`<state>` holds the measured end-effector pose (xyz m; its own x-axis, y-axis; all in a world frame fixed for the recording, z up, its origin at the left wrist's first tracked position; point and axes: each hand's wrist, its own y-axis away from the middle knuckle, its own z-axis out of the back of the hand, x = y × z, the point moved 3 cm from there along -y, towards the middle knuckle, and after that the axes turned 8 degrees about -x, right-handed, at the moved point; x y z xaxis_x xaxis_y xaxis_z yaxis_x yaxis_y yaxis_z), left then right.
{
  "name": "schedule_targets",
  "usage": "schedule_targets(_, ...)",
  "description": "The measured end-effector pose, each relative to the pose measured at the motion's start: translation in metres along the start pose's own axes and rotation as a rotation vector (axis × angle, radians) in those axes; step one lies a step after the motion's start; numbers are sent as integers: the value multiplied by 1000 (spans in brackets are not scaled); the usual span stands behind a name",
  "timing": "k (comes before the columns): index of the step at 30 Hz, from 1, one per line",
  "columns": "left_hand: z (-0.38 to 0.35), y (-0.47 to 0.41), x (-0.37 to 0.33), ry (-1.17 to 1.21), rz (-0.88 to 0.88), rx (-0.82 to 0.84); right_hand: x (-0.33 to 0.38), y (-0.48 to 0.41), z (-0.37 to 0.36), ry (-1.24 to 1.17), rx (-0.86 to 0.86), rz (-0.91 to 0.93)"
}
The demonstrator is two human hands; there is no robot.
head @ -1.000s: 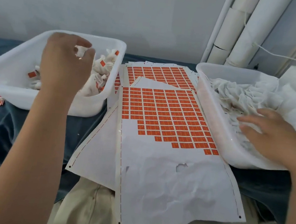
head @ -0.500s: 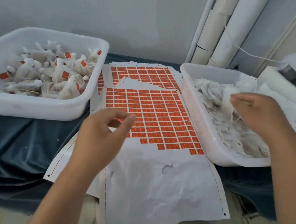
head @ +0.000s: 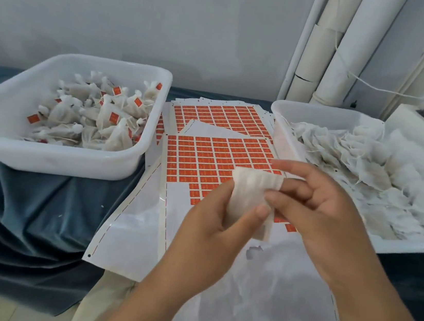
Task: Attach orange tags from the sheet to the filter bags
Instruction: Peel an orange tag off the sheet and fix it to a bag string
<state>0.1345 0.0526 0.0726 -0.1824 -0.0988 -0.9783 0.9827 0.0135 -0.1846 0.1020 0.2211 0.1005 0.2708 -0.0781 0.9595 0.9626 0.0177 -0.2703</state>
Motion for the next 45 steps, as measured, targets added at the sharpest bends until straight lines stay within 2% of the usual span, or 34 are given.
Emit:
schedule_targets(4,-7,4,3,44,6,-39,-1,10,-11,120,-47,74)
schedule_targets(6,-7,5,7,-12,27,-92,0,13,-14,185,-118,110)
schedule_targets(8,-5,6,9,-110,50,-199,1,12,-11,214,-213,97)
schedule_targets(10,-6,5,7,-115,27,-194,2,10,-7,178,-260,59)
schedule_targets(12,-14,4,11,-4,-19,-49,2,12,-11,112,-183,30)
schedule_targets(14,-17,3,12,105,4,24,-1,18,-23,134,-21,5)
schedule_targets(17,-10,0,19,191,79,-86,-11,22,-33,251,174,-45)
schedule_targets(19,-3,-4,24,197,168,-131,-12,20,-36,145,255,-141)
schedule_targets(21,3,-7,23,181,223,-152,-11,17,-33,55,173,-168)
schedule_targets(23,8,-9,22,120,259,-199,-9,14,-22,125,-73,-39)
schedule_targets(24,10,-10,21,110,272,-210,-10,12,-17,202,-144,26)
schedule_targets(25,12,-10,21,114,276,-205,-10,11,-14,286,-138,57)
schedule_targets(27,15,-10,18,108,240,-178,-17,10,-17,414,10,27)
schedule_targets(29,17,-10,15,96,210,-153,-24,11,-22,421,131,-21)
schedule_targets(34,22,-13,16,78,207,-138,-19,8,-17,358,84,0)
schedule_targets(37,23,-16,16,-15,138,-37,-18,5,-11,332,52,-64)
schedule_targets(39,22,-16,17,-80,88,10,-21,6,-13,130,150,-223)
schedule_targets(41,23,-17,18,-94,90,42,-22,5,-15,-341,241,-395)
schedule_targets(43,24,-18,21,-95,129,74,-24,0,-14,-702,253,-472)
schedule_targets(45,24,-19,24,-97,176,93,-29,-2,-14,-840,243,-508)
